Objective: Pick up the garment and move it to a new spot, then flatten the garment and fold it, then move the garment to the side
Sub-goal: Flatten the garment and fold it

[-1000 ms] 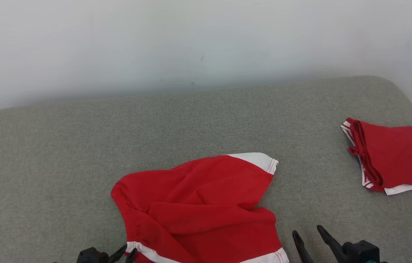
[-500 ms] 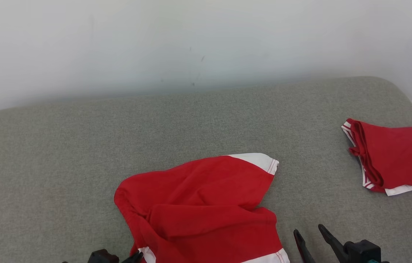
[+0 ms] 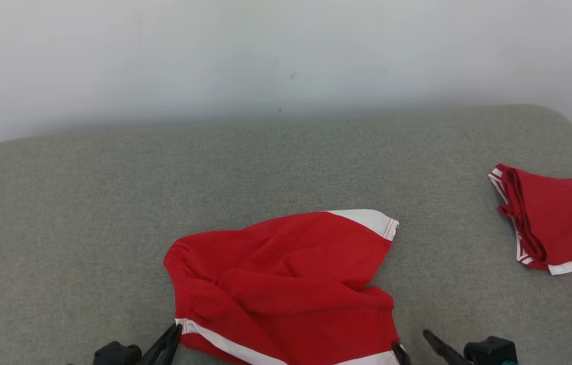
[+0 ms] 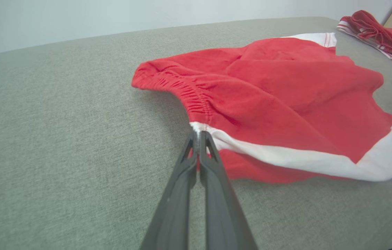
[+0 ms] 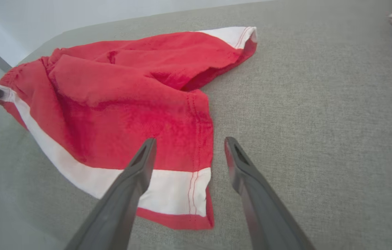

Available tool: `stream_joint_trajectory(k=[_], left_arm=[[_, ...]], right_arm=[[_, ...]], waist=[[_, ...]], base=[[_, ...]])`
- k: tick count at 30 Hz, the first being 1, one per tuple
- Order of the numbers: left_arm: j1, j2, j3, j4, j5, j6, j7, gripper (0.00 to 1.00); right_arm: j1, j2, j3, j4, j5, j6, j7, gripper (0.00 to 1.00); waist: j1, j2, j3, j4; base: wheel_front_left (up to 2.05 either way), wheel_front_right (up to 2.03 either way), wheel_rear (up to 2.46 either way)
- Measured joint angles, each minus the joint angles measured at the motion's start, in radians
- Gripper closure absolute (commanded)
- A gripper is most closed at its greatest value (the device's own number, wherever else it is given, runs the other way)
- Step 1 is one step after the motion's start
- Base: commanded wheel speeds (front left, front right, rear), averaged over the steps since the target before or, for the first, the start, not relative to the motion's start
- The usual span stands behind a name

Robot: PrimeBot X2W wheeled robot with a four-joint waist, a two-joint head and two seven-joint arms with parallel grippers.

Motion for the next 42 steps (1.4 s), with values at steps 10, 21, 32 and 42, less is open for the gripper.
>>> stream_joint_trajectory(k=[10,21,32,42], left_arm=[[0.112,-0.053,0.144,-0.095,0.086,0.007,0.0,1.0],[0.134,-0.103,0.223,-0.077,0.159,-0.044,0.0,1.0],[0.14,-0.132,0.27,-0.059,0.195,-0.079,0.0,1.0],[0.15,-0.147,0.298,-0.052,0.219,-0.096,0.0,1.0]], right_arm=[[0.037,-0.069,0.01,-0.109,0.044,0.0,0.174,0.0],[0.039,-0.029,0.003,-0.093,0.02,0.0,0.289,0.11],[0.009,0.004,0.032,-0.039,0.022,0.0,0.297,0.24],[-0.028,0.011,0.043,0.012,0.026,0.0,0.259,1.0]], waist=[[0.0,0.0,0.042,0.008],[0.0,0.0,0.057,0.014],[0.0,0.0,0.064,0.014],[0.0,0.0,0.062,0.02]], base=[[0.0,0.0,0.0],[0.0,0.0,0.0],[0.0,0.0,0.0],[0.0,0.0,0.0]])
